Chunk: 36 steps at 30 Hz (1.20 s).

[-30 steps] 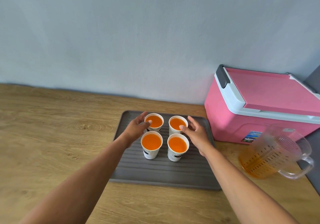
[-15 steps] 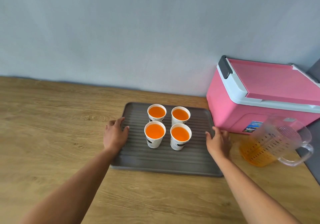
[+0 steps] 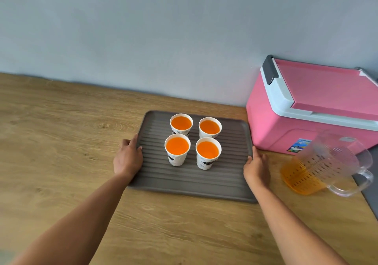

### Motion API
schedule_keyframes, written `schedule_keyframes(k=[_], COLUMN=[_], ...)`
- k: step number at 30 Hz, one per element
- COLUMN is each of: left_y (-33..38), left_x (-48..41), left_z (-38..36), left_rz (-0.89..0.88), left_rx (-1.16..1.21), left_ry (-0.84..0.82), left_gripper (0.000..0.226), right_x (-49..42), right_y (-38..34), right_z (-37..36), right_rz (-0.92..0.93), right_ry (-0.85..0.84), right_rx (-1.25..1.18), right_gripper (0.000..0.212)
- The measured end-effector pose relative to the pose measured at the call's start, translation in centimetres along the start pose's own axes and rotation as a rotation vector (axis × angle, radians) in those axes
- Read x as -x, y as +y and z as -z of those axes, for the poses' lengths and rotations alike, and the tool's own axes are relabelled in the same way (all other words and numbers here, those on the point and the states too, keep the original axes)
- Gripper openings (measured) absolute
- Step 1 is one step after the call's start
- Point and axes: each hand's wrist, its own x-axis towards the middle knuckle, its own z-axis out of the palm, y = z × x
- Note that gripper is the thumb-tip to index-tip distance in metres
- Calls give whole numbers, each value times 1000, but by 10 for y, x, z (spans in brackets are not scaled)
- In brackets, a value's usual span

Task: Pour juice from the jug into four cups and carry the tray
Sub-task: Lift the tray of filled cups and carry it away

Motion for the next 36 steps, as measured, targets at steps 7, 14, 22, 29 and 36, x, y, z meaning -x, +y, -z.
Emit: schedule_keyframes(k=[7, 14, 22, 29, 36], left_y=[-3, -14, -36, -51, -62], left_x=[20, 54, 101, 129, 160], left_z=[-3, 0, 16, 40, 63], left_rz=[85, 140, 154, 68, -37], left_rx=[48, 80, 131, 190, 223], left_ry=[54, 62, 58, 56, -6], left_gripper=[50, 53, 55, 53, 51], right_x=[-5, 5, 54, 116, 192], right_y=[11, 23, 37, 50, 76], right_z=[1, 6, 16, 36, 55], right_rz=[13, 67, 70, 7, -85], right_ry=[-29, -55, -31, 33, 121], right_rx=[-180, -288, -349, -333, -389], right_gripper=[53, 53, 51, 49, 48])
